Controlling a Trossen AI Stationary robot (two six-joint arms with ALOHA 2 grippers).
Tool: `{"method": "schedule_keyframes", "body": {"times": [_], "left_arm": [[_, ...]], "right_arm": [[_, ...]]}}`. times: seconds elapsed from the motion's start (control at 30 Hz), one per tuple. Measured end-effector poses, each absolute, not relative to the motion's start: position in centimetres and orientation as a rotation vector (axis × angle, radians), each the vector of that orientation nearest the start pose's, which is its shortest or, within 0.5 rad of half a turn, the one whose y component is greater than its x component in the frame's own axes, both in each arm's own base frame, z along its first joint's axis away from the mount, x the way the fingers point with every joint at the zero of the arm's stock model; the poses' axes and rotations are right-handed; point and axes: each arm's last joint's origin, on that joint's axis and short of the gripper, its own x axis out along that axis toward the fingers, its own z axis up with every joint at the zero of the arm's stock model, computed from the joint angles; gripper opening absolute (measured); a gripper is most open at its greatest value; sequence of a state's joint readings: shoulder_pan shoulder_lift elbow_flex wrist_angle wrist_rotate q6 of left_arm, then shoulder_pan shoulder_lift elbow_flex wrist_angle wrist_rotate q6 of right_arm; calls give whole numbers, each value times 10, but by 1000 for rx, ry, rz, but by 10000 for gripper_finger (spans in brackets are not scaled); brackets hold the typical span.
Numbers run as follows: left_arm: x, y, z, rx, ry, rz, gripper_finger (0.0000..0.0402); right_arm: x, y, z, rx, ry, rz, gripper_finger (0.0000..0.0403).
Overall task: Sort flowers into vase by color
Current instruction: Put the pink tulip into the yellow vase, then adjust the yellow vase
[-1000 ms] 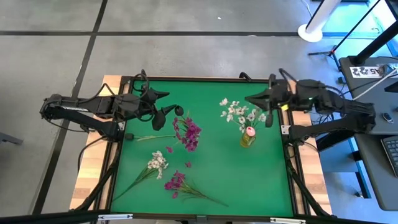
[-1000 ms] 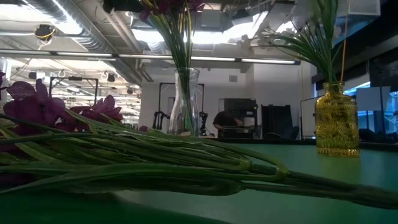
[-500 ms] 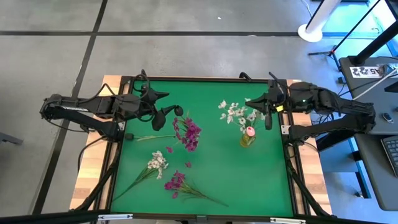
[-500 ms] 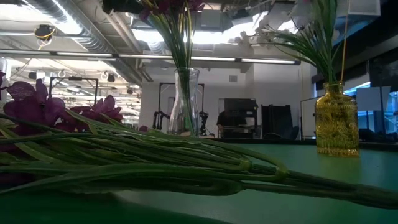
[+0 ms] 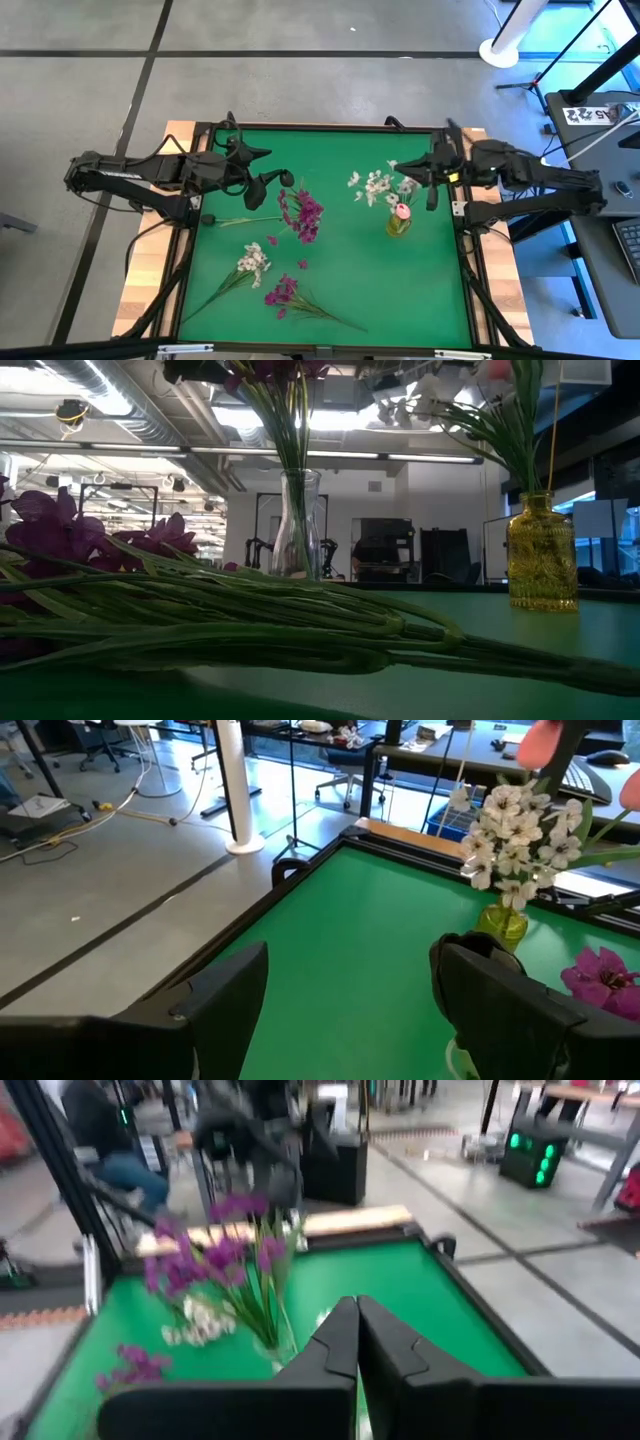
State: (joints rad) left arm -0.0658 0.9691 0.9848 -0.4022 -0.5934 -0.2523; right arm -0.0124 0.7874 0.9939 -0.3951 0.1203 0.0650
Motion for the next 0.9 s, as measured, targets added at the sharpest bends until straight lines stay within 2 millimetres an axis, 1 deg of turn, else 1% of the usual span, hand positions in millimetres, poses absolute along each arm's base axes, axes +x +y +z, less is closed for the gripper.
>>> {"method": "schedule_keyframes", "body": {"times": [0.07,0.13,0.23,0.33,0.5,0.57,0.63,0.7,0.77,0.9], "left_arm": [[200,3,350,-117,303,563,292],[200,3,350,-117,303,563,292],[200,3,350,-117,303,563,292],[200,3,350,-117,303,563,292],[200,3,350,-90,307,574,292],[198,4,351,-71,303,600,292],[195,5,353,-47,300,618,292],[190,6,356,-31,288,644,292],[184,7,359,-28,274,668,292],[166,9,365,-37,250,690,292]], "right_arm": [[151,-5,388,66,122,-118,9],[144,-3,399,73,26,-70,17],[129,-1,414,63,-117,28,38],[115,2,423,40,-194,102,73],[89,2,435,37,-241,112,147],[80,2,435,40,-215,99,171],[73,0,430,51,-133,17,184],[69,-3,421,54,-30,-69,187],[67,-4,413,68,52,-115,188],[61,-5,404,118,129,-170,189]]}}
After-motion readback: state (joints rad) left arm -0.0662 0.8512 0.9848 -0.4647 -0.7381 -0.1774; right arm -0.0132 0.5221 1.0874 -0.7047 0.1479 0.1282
